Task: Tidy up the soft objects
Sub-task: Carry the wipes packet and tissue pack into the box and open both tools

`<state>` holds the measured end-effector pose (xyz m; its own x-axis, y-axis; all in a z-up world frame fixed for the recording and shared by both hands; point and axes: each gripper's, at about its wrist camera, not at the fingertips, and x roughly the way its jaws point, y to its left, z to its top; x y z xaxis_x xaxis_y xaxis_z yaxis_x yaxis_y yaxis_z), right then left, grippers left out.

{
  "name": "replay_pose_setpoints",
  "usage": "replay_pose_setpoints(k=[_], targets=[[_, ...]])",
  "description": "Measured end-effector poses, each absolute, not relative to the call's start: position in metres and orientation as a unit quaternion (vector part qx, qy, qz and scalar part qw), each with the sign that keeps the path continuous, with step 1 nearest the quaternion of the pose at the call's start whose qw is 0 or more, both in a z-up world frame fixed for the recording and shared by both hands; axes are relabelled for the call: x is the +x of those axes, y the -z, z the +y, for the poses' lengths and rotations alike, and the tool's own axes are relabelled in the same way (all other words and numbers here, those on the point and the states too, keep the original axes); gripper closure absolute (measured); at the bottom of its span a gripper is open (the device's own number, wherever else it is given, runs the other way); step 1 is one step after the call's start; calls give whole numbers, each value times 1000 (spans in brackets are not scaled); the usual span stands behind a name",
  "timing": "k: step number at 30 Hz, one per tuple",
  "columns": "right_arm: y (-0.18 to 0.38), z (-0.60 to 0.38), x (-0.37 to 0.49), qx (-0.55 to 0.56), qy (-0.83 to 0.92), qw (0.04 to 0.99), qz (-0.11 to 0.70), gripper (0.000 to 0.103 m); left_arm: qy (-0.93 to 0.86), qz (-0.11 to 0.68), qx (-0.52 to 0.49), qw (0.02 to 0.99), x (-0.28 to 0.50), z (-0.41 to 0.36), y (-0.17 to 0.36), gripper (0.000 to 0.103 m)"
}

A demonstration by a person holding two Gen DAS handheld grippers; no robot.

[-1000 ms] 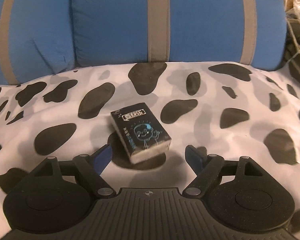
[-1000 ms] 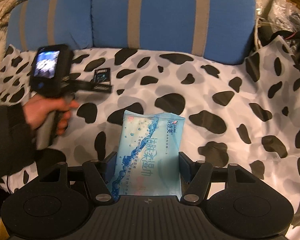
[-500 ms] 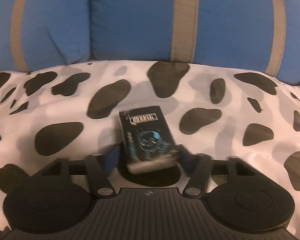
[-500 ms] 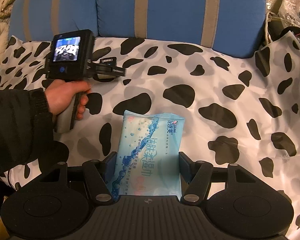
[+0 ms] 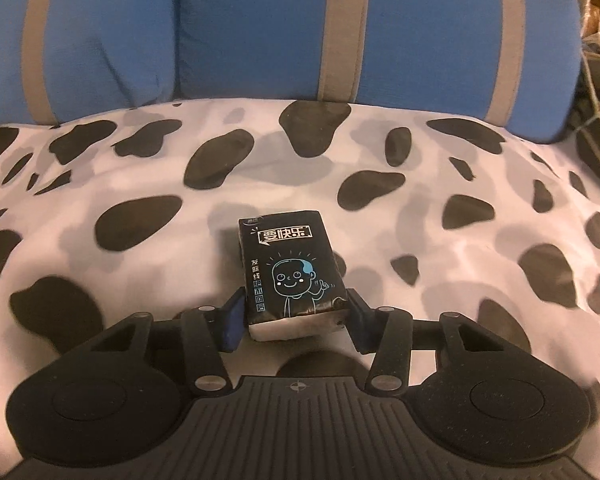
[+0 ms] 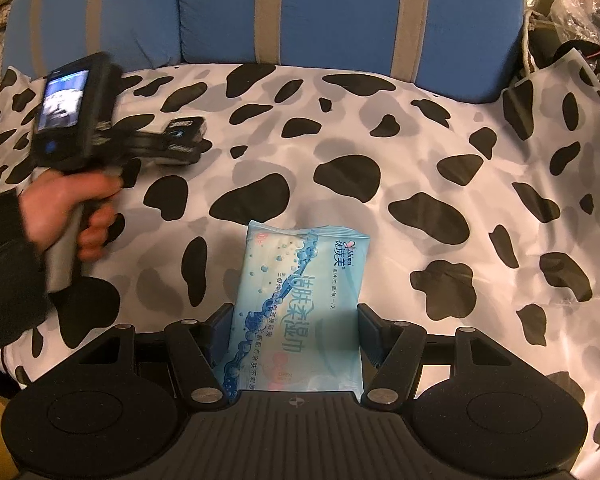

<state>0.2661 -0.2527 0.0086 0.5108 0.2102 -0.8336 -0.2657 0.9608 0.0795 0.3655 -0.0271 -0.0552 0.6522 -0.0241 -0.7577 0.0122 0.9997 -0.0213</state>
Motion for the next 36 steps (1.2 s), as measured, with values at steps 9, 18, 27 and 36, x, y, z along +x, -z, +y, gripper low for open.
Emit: replay_pose_setpoints(k=[9,18,27,36], targets=[[-5,-243,263,-43,-144,868,473,37,25,401,9,916,320,-22,30,55],[-4,-247,258,-5,-127,867,482,37,46,381,24,923,266,-20,-2,55],[-12,-250,241,10,-120,874,472,37,70,364,31,928,209,-10,-28,55],[-19,-237,212,18,-134,876,464,37,87,352,15,932,161,4,-46,55]])
